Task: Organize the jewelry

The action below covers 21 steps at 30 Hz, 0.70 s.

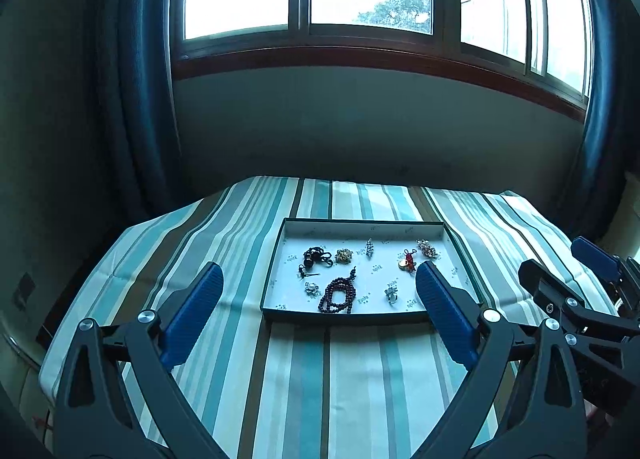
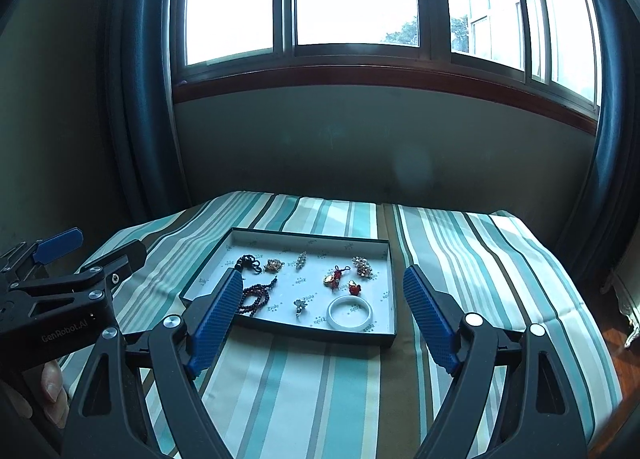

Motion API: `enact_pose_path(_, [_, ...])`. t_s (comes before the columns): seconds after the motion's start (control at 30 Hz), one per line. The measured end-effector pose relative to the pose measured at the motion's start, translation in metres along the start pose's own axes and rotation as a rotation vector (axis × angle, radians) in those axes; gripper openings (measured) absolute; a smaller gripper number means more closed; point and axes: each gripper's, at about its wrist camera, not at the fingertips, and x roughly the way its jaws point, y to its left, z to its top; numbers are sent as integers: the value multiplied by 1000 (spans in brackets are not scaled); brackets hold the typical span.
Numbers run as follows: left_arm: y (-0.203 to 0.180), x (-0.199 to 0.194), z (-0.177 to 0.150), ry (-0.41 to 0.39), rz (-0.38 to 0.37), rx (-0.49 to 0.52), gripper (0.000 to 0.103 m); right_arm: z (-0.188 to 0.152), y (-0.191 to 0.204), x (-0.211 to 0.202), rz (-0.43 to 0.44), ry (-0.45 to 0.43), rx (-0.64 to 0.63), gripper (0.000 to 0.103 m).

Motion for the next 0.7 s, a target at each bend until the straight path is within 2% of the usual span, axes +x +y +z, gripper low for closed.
enact_pose_path(0.7, [2, 0, 0, 9, -2, -6, 97, 0, 3, 1, 2, 2, -6, 81])
